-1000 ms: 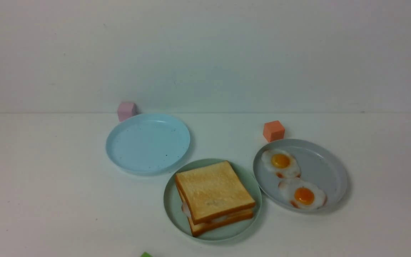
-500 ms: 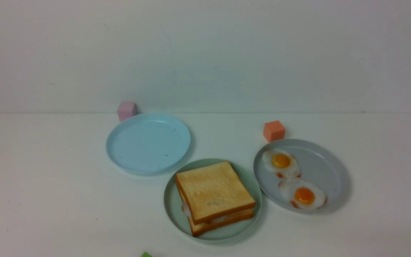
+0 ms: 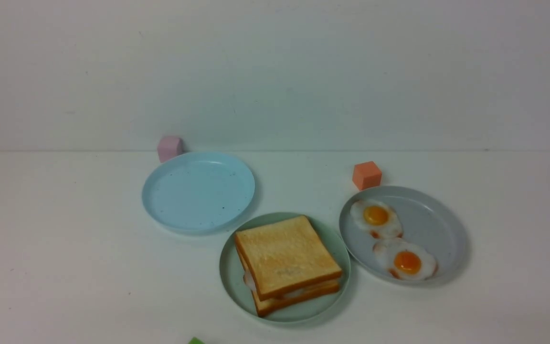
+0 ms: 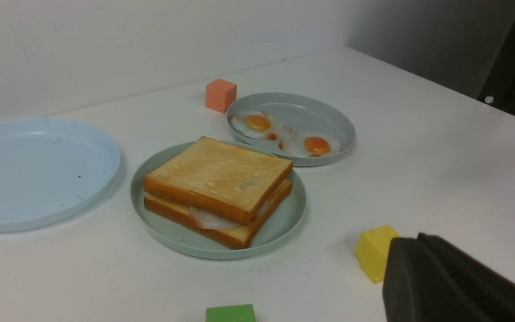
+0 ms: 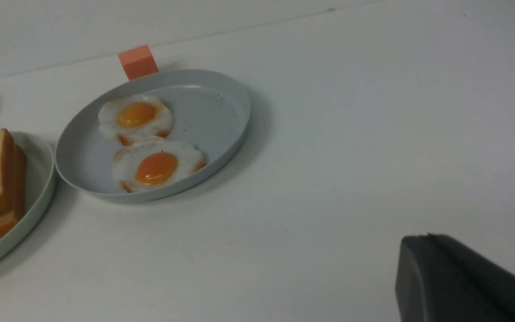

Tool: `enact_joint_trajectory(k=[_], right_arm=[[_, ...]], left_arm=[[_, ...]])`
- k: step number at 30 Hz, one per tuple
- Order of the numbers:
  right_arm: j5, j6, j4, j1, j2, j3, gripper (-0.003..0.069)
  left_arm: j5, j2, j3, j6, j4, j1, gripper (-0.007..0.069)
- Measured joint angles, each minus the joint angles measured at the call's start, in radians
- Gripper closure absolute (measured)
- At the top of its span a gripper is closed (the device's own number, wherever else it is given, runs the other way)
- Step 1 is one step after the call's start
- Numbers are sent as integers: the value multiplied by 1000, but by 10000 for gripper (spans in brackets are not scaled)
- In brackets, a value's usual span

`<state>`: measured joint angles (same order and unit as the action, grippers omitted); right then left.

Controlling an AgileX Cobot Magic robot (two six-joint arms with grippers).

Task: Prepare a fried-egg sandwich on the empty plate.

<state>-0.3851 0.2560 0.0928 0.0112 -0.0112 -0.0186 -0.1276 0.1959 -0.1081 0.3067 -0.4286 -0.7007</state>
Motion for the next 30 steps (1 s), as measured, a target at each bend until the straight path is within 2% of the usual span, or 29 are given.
enact_joint_trajectory(k=[23,27,30], right_arm=[[0,0,-1,0,0,0,652],[0,0,-1,-1,0,0,650],[0,0,-1,-1,0,0,647]], left_arm=[[16,0,15,-2,6,3,602],[96,-10,31,-117,83,108,630],[101,-54,30,-273,233,275,638]])
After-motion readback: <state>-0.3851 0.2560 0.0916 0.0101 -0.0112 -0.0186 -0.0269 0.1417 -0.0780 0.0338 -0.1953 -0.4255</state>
